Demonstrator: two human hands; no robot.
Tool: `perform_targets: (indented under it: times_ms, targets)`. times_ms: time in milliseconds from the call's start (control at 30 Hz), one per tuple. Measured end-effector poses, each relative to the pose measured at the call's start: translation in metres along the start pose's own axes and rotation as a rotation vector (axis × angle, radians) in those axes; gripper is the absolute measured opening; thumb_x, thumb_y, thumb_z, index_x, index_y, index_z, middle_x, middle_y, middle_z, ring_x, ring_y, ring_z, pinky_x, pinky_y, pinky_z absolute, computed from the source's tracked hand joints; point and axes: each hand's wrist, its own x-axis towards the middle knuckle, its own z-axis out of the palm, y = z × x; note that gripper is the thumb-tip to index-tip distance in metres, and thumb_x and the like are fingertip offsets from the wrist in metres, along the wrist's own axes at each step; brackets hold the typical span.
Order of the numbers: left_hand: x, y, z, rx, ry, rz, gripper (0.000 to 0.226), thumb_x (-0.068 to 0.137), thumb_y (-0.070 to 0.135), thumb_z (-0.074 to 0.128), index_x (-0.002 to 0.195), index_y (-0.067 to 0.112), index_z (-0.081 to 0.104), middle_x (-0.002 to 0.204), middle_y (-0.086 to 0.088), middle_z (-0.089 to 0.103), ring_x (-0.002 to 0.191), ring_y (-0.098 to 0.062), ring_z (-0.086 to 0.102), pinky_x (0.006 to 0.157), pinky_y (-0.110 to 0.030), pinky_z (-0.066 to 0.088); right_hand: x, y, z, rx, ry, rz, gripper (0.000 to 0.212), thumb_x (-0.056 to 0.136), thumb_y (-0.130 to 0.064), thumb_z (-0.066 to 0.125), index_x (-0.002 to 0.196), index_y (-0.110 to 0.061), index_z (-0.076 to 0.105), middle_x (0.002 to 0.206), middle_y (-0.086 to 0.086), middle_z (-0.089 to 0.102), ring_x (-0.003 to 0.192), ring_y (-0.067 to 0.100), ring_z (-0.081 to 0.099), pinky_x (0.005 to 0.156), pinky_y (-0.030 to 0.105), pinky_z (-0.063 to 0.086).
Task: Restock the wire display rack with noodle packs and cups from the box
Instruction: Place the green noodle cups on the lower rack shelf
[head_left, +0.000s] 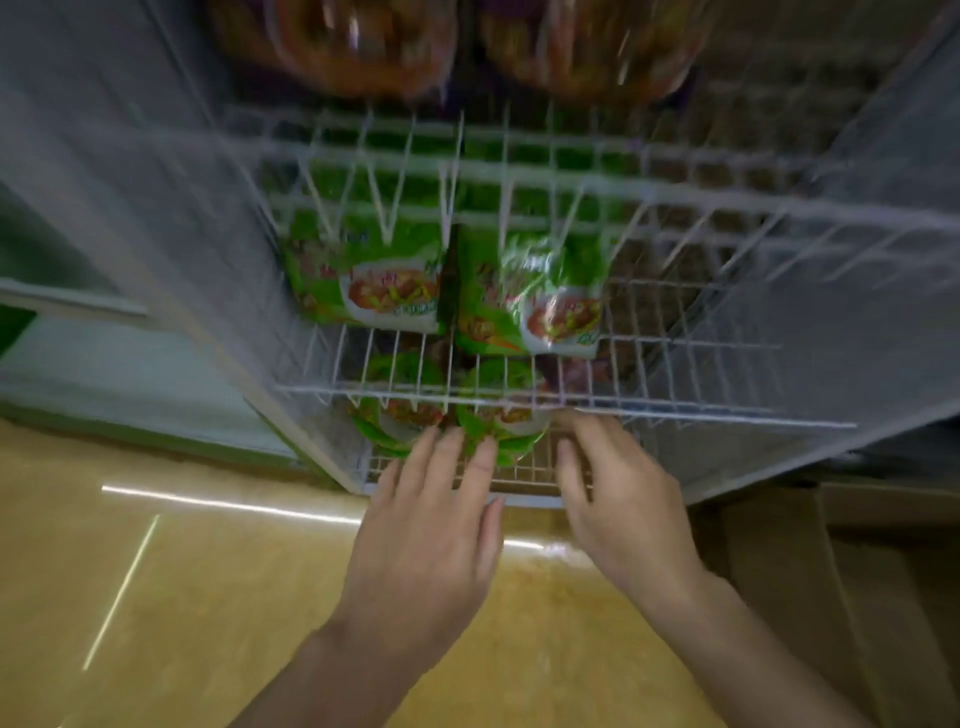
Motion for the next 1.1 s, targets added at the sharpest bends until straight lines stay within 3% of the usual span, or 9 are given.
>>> perform_targets:
  times_ms: [67,200,300,567,667,767,867,967,1100]
  targets:
    - [-0.002,0.016,-0.054,-0.015,0.037,0.031,0.049,0.095,0.037,0.033,0.135,0.015,0.050,0.133,-0.010,0.058,0.127,-0.031,0.053,0.095,-0.049,0.052,0.003,-0.022,-0.051,-0.008,0.035,-0.002,0.026,0.098,-0.019,0.051,0.121,-0.020,0.061,0.104,-0.005,0.066,0.087,0.011,0.064,0.057,0.014,0.041]
    - [0.003,0.038,-0.151,0.007,0.082,0.025,0.050,0.100,0.039,0.023,0.135,0.015,0.049,0.132,-0.013,0.059,0.126,-0.033,0.054,0.096,-0.051,0.051,0.013,-0.060,-0.144,0.008,0.024,0.021,0.033,0.099,-0.019,0.050,0.131,-0.023,0.055,0.120,-0.007,0.062,0.101,0.011,0.062,0.072,0.030,0.055]
    - [0.001,0.055,-0.219,0.001,0.073,0.010,0.061,0.102,0.041,0.009,0.133,0.015,0.055,0.130,-0.013,0.061,0.123,-0.033,0.057,0.092,-0.050,0.053,0.016,-0.086,-0.203,-0.008,0.036,0.014,0.034,0.098,-0.016,0.054,0.132,-0.021,0.056,0.119,-0.008,0.062,0.100,0.010,0.063,0.074,0.024,0.052]
    - [-0.003,0.065,-0.362,-0.015,0.193,0.118,0.046,0.095,0.038,0.030,0.135,0.019,0.041,0.134,-0.010,0.058,0.127,-0.030,0.054,0.097,-0.049,0.049,0.029,-0.160,-0.332,-0.048,-0.005,-0.037,0.040,0.098,-0.018,0.052,0.138,-0.022,0.050,0.129,-0.009,0.055,0.108,0.008,0.058,0.084,0.022,0.050]
    - [0.003,0.064,-0.413,-0.027,0.336,0.172,0.044,0.099,0.036,0.025,0.136,0.016,0.041,0.135,-0.012,0.056,0.128,-0.031,0.051,0.098,-0.050,0.049,0.038,-0.181,-0.379,-0.093,0.068,-0.042,0.039,0.096,-0.016,0.056,0.134,-0.022,0.054,0.128,-0.009,0.057,0.107,0.007,0.059,0.080,0.015,0.044]
    - [0.018,0.066,-0.453,-0.023,0.431,0.220,0.049,0.091,0.028,0.041,0.138,0.013,0.043,0.137,-0.015,0.054,0.131,-0.034,0.048,0.102,-0.052,0.046,0.048,-0.195,-0.419,-0.089,0.182,-0.048,0.037,0.093,-0.010,0.059,0.129,-0.019,0.058,0.121,-0.007,0.059,0.106,0.010,0.059,0.080,0.021,0.047]
    - [0.046,0.079,-0.469,0.004,0.406,0.265,0.059,0.085,0.023,0.065,0.141,0.015,0.047,0.145,-0.016,0.047,0.136,-0.038,0.042,0.103,-0.056,0.043,0.065,-0.207,-0.438,-0.132,0.154,-0.027,0.044,0.095,-0.016,0.056,0.139,-0.021,0.051,0.139,-0.003,0.049,0.127,0.013,0.045,0.104,0.032,0.043]
    - [0.077,0.091,-0.464,0.059,0.281,0.277,0.063,0.086,0.033,0.065,0.144,0.024,0.043,0.153,-0.012,0.039,0.140,-0.037,0.036,0.103,-0.060,0.040,0.084,-0.202,-0.432,-0.299,0.015,0.009,0.051,0.101,-0.037,0.044,0.151,-0.037,0.029,0.160,0.002,0.021,0.148,0.024,0.018,0.120,0.050,0.021]
    - [0.108,0.071,-0.441,0.181,0.105,0.139,0.059,0.098,0.052,0.029,0.153,0.034,0.016,0.161,-0.006,0.013,0.147,-0.033,0.016,0.110,-0.064,0.026,0.102,-0.168,-0.424,-0.364,-0.314,0.157,0.053,0.102,-0.054,0.022,0.152,-0.047,0.005,0.164,-0.004,-0.012,0.150,0.030,-0.012,0.120,0.053,0.002]
